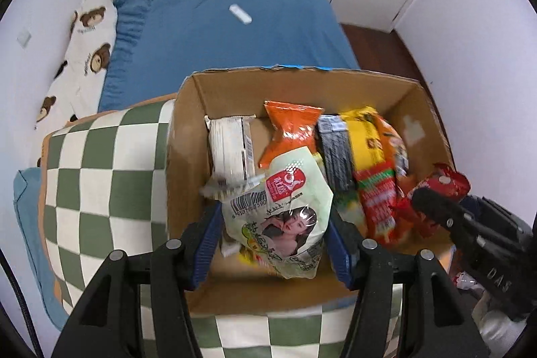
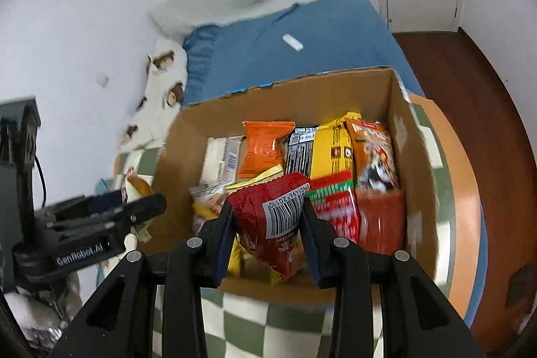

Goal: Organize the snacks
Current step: 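Carry both packets into the box and open both tools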

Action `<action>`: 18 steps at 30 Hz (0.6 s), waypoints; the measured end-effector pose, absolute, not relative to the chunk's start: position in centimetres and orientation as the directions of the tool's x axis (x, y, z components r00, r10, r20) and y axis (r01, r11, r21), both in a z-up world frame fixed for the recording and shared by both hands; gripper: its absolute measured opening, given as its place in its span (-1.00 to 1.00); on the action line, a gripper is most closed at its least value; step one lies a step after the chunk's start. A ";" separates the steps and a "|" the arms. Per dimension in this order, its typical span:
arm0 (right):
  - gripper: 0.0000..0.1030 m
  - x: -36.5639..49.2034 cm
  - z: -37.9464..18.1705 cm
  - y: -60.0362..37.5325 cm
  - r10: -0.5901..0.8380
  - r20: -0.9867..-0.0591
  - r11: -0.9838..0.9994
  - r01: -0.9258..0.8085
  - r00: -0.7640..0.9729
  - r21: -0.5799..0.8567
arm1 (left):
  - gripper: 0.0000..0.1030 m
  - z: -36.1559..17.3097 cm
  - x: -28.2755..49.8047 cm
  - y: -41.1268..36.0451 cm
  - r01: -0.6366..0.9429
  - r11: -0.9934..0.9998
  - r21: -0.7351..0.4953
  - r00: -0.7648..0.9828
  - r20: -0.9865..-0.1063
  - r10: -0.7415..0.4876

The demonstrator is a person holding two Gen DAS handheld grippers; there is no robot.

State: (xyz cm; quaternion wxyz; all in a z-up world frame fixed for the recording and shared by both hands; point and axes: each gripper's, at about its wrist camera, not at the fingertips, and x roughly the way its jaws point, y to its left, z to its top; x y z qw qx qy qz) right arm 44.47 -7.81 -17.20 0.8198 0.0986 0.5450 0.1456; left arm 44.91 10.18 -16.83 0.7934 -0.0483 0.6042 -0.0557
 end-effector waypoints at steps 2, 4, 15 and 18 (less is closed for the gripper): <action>-0.24 46.7 -18.6 -7.4 0.337 -0.886 0.941 -0.124 0.320 0.313 | 0.09 -18.2 47.0 10.2 0.037 0.986 -0.162 0.218 -0.962 -0.166; -0.24 48.2 -20.1 -7.1 0.326 -0.902 0.945 -0.114 0.284 0.306 | 0.12 -19.5 48.5 10.1 0.028 0.984 -0.178 0.185 -0.966 -0.180; 0.63 51.4 -25.6 -8.0 0.280 -0.951 0.960 -0.034 0.135 0.278 | 0.72 -23.6 50.5 8.8 0.023 0.983 -0.184 0.088 -0.979 -0.185; 0.76 51.2 -25.2 -8.3 0.230 -0.962 0.973 -0.042 0.144 0.226 | 0.73 -23.4 50.3 8.6 0.020 0.986 -0.164 0.107 -0.980 -0.165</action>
